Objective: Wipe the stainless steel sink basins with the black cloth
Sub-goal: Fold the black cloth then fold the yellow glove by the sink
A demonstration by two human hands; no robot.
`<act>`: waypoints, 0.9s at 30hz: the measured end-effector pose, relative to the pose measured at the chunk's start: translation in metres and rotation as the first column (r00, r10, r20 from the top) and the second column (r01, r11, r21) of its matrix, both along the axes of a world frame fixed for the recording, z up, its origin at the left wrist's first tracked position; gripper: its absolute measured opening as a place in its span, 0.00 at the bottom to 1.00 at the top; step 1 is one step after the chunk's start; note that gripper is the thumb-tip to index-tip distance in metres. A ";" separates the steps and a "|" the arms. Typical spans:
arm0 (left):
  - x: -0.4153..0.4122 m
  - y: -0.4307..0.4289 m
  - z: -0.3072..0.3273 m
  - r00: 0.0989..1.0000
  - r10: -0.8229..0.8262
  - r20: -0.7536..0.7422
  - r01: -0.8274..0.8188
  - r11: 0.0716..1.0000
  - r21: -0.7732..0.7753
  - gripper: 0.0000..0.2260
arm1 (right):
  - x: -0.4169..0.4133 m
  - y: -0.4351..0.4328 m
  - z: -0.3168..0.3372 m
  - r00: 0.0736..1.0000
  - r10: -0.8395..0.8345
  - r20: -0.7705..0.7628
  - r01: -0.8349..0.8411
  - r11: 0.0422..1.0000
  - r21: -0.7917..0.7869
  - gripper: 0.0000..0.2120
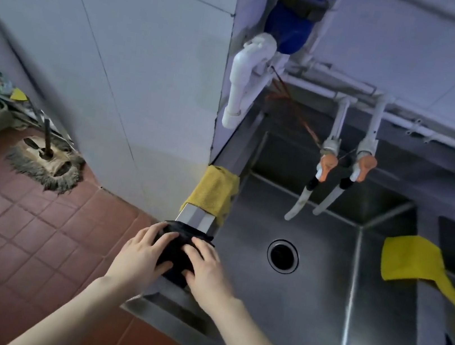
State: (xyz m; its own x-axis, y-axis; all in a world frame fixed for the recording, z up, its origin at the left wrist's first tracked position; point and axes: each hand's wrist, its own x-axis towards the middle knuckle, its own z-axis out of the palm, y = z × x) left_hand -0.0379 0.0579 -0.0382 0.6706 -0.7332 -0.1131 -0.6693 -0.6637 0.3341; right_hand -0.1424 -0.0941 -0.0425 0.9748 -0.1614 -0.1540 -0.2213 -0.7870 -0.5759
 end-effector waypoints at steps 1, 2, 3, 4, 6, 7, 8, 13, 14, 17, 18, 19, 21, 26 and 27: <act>0.000 -0.004 0.005 1.000 0.012 0.010 -0.012 1.000 0.014 0.28 | -0.002 -0.005 0.009 0.999 0.011 -0.031 -0.011 1.000 -0.001 0.23; -0.001 -0.009 0.010 0.999 0.024 0.031 -0.025 0.999 0.023 0.28 | -0.005 -0.011 0.016 0.999 0.012 -0.053 -0.012 1.000 -0.007 0.23; -0.002 -0.014 0.016 0.998 0.033 0.056 -0.034 0.999 0.025 0.27 | -0.009 -0.017 0.022 0.998 -0.007 -0.055 0.007 1.000 -0.006 0.22; -0.006 -0.020 0.021 0.996 0.036 0.086 -0.037 0.999 0.020 0.27 | -0.016 -0.023 0.027 0.998 -0.046 -0.043 0.047 0.999 0.011 0.20; -0.017 -0.032 0.029 0.992 0.025 0.120 -0.025 1.000 -0.002 0.23 | -0.037 -0.038 0.032 0.991 -0.132 0.000 0.132 0.988 0.077 0.17; -0.024 -0.040 0.032 0.993 0.010 0.116 -0.009 1.000 -0.013 0.21 | -0.050 -0.049 0.034 0.986 -0.166 0.013 0.164 0.983 0.088 0.15; -0.033 -0.050 0.034 0.995 -0.007 0.102 0.009 1.000 -0.022 0.19 | -0.065 -0.061 0.037 0.980 -0.197 0.022 0.195 0.977 0.082 0.13; -0.096 -0.113 0.042 0.989 -0.148 0.030 0.149 0.986 -0.069 0.11 | -0.160 -0.125 0.060 0.929 -0.365 0.068 0.365 0.931 0.015 0.11; -0.114 -0.129 0.044 0.986 -0.166 0.005 0.165 0.983 -0.076 0.13 | -0.184 -0.139 0.067 0.918 -0.390 0.076 0.391 0.920 -0.006 0.11; -0.171 -0.178 0.048 0.971 -0.222 -0.087 0.212 0.972 -0.106 0.16 | -0.261 -0.179 0.081 0.891 -0.449 0.070 0.454 0.889 -0.068 0.10; -0.191 -0.194 0.050 0.963 -0.245 -0.112 0.233 0.966 -0.114 0.16 | -0.286 -0.190 0.084 0.876 -0.476 0.078 0.482 0.873 -0.075 0.10; -0.211 -0.209 0.050 0.955 -0.266 -0.130 0.251 0.960 -0.125 0.16 | -0.310 -0.202 0.086 0.860 -0.503 0.083 0.509 0.857 -0.076 0.09; -0.249 -0.238 0.051 0.942 -0.300 -0.149 0.279 0.949 -0.149 0.15 | -0.356 -0.224 0.089 0.835 -0.544 0.080 0.550 0.830 -0.098 0.08; -0.324 -0.299 0.059 0.909 -0.374 -0.182 0.340 0.920 -0.195 0.14 | -0.444 -0.268 0.097 0.796 -0.603 0.047 0.604 0.787 -0.123 0.09; -0.334 -0.309 0.060 0.907 -0.377 -0.186 0.340 0.918 -0.204 0.14 | -0.455 -0.277 0.098 0.785 -0.618 0.041 0.618 0.777 -0.117 0.09</act>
